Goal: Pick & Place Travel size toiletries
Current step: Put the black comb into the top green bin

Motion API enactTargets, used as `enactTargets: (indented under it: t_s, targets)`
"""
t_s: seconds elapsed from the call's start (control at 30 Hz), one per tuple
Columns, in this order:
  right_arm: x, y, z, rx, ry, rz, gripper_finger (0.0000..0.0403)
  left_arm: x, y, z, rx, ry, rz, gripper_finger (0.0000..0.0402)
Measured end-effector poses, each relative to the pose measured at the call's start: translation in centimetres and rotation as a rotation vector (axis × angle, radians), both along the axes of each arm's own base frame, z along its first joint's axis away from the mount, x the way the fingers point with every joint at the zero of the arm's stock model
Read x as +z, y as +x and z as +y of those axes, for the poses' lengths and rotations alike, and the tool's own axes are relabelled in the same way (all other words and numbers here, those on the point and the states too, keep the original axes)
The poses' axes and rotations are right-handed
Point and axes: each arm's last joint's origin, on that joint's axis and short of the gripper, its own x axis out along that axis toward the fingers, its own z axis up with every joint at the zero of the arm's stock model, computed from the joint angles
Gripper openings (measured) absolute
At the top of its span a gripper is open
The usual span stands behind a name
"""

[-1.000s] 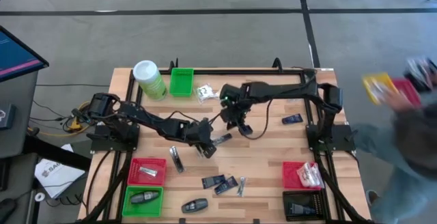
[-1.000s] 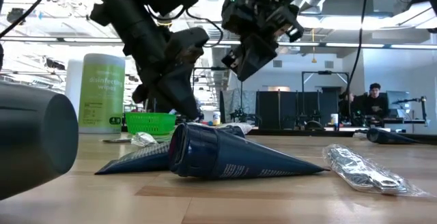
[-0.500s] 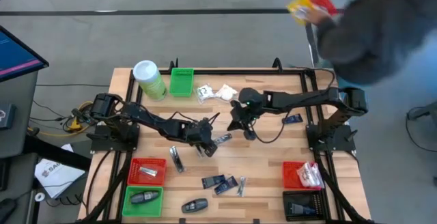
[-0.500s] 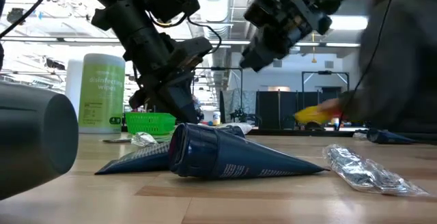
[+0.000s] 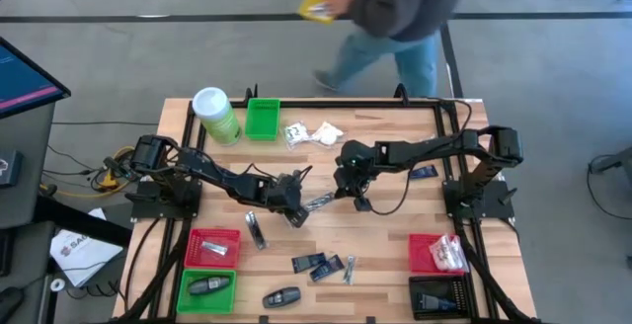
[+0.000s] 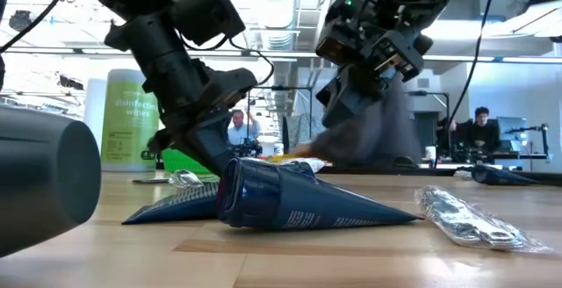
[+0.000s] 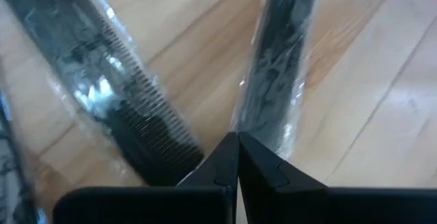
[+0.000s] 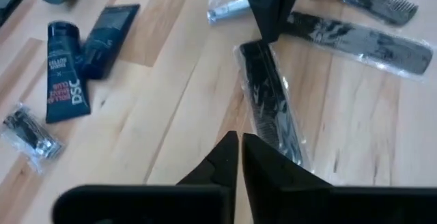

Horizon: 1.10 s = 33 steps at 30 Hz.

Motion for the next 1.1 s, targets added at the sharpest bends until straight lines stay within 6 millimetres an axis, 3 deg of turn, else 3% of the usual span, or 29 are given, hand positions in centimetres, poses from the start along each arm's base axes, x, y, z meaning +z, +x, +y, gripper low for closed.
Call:
enactTargets:
  t_s: [0.6, 0.8, 1.1]
  targets:
    - [0.2, 0.3, 0.2, 0.135, -0.199, -0.097, 0.0209, -0.5, 0.6, 0.1, -0.004, -0.032, -0.019, 0.0]
    - [0.1, 0.3, 0.2, 0.162, -0.24, -0.108, 0.0224, -1.9, 0.9, -0.1, -0.039, -0.11, 0.016, 0.0]
    - [-0.4, 0.6, 1.5, 0.23, -0.306, -0.115, 0.0213, -2.1, 1.0, 1.1, -0.033, -0.219, 0.031, 0.0]
